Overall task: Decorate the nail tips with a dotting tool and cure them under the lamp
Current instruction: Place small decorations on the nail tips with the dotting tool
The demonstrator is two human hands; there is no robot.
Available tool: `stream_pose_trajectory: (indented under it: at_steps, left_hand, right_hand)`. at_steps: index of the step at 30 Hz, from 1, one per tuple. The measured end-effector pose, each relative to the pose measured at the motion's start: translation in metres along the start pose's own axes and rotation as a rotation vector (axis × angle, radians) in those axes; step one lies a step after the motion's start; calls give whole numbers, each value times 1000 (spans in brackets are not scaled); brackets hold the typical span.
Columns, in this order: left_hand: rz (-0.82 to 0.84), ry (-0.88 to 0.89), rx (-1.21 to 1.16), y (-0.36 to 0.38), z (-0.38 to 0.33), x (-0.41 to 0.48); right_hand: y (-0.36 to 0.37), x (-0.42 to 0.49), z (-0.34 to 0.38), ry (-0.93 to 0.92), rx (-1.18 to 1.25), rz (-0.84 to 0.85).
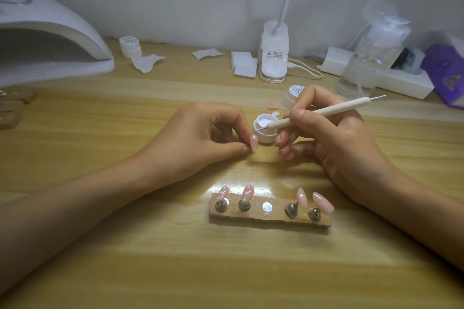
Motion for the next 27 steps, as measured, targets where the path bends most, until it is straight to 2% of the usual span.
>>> stream_pose_trajectory:
  at_steps: [8, 27]
  left_hand:
    - [-3, -5, 1, 0, 0, 0]
    - [-8, -14, 2, 1, 2, 1]
  right_hand:
    - [0, 0, 2, -54, 19, 6]
    - [3, 0, 2, 34, -50, 31]
Point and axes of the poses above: each hand's wrist, its own x-axis towards the middle knuckle, its own y-axis out of the palm, z = x × y, the point moved 1 cm from there along x, towards the middle knuckle
